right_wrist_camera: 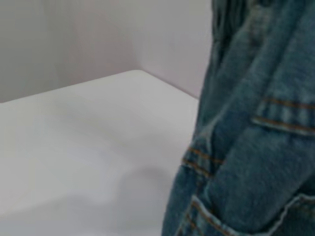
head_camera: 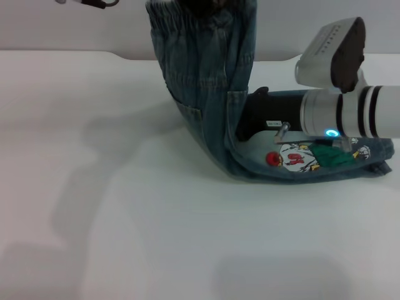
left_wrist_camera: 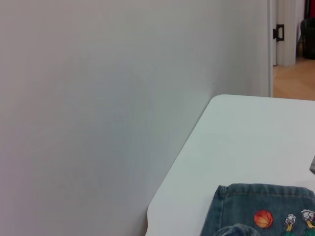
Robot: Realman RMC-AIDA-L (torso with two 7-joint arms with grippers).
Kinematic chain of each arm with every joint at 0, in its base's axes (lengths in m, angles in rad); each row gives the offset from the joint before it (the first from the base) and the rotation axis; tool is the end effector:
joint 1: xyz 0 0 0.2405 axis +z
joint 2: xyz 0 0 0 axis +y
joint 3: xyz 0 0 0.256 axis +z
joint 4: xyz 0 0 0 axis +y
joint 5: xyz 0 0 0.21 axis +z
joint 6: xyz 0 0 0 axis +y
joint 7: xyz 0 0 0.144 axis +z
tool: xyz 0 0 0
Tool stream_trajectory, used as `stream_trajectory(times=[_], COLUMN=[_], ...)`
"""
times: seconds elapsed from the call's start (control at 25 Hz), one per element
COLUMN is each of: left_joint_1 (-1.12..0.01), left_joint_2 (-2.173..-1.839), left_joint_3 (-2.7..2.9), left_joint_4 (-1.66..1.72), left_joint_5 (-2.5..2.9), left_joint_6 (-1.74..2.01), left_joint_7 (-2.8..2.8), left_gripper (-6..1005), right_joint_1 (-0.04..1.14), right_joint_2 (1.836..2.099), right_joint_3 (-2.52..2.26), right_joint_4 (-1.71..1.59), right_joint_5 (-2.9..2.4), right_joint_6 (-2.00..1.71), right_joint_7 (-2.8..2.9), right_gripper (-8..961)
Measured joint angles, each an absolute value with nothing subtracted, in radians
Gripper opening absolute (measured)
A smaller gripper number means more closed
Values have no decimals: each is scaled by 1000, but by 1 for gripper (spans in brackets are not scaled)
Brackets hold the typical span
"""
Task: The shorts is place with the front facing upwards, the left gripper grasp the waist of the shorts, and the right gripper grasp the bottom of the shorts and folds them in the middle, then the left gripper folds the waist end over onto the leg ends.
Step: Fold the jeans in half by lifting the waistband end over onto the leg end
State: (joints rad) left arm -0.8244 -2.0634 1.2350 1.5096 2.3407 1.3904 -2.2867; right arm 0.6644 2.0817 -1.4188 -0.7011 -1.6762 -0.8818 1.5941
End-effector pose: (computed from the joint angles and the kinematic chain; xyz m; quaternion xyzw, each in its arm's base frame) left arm -0.0305 0.4013 0.0480 -0.9668 -0.0583 -0.0407 0.2455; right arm 0.1846 0.3988 -0.0718 -0.9529 0.1773 0.1357 0.2051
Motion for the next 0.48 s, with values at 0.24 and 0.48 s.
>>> stream_trajectory(times=[0.24,0.48], left_joint_1=[-820,-815], left_joint_2=[-2065,-2065], left_joint_3=[1254,1259], left_joint_4=[1513,1514], left_joint_5=[2339,2339], left_joint_6=[1381,1372], left_joint_7=[-2286,-2286], left_gripper=[85,89], right_joint_1=[673,689], right_joint_2=[2082,2080], right_joint_3=[-1452,-1453], right_joint_4=[-706,-710], right_joint_5=[-1660,-1643], right_joint_6=[-897,-938], right_joint_7=[1596,1596], right_gripper=[125,125])
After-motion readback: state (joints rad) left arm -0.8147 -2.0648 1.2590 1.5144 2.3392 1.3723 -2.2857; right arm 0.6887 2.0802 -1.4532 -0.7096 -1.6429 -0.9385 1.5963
